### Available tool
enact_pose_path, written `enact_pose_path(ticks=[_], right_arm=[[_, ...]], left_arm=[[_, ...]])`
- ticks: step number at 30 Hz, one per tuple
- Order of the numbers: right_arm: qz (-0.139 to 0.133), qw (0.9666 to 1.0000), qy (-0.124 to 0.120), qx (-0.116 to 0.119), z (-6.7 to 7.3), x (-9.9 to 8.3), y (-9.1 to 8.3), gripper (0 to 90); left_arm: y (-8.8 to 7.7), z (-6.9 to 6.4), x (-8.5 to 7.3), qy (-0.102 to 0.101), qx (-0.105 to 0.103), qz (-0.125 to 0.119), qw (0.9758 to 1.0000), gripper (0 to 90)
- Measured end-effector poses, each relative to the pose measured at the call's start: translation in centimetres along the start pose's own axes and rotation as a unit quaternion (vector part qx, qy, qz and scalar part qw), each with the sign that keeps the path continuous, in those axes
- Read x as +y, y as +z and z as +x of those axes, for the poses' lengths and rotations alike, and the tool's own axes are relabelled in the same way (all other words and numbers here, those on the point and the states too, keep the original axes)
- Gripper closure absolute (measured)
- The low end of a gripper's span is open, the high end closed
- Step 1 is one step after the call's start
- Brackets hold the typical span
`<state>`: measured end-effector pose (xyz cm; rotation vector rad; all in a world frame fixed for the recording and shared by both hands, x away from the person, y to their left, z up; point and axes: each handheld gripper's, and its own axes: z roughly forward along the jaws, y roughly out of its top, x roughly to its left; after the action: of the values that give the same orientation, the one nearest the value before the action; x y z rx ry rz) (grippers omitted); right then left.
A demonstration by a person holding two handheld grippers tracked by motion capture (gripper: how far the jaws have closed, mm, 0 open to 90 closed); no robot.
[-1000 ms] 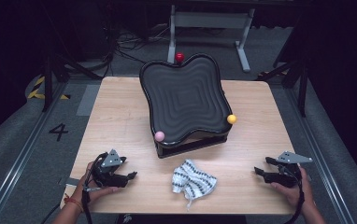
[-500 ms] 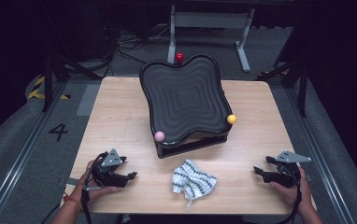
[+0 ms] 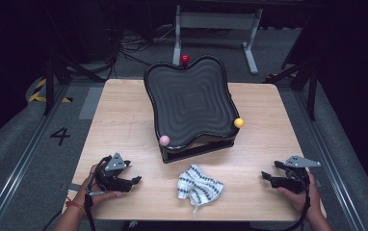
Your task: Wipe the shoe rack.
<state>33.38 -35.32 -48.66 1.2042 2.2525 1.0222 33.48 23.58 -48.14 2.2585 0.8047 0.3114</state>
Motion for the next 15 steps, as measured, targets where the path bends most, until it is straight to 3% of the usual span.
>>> enact_pose_path(ticks=[15], right_arm=[[0.0, 1.0, -0.002, -0.004, 0.07, 0.01, -0.01, 26.9]], left_arm=[[0.04, 0.06, 0.01, -0.003, -0.001, -0.002, 1.0, 25.6]])
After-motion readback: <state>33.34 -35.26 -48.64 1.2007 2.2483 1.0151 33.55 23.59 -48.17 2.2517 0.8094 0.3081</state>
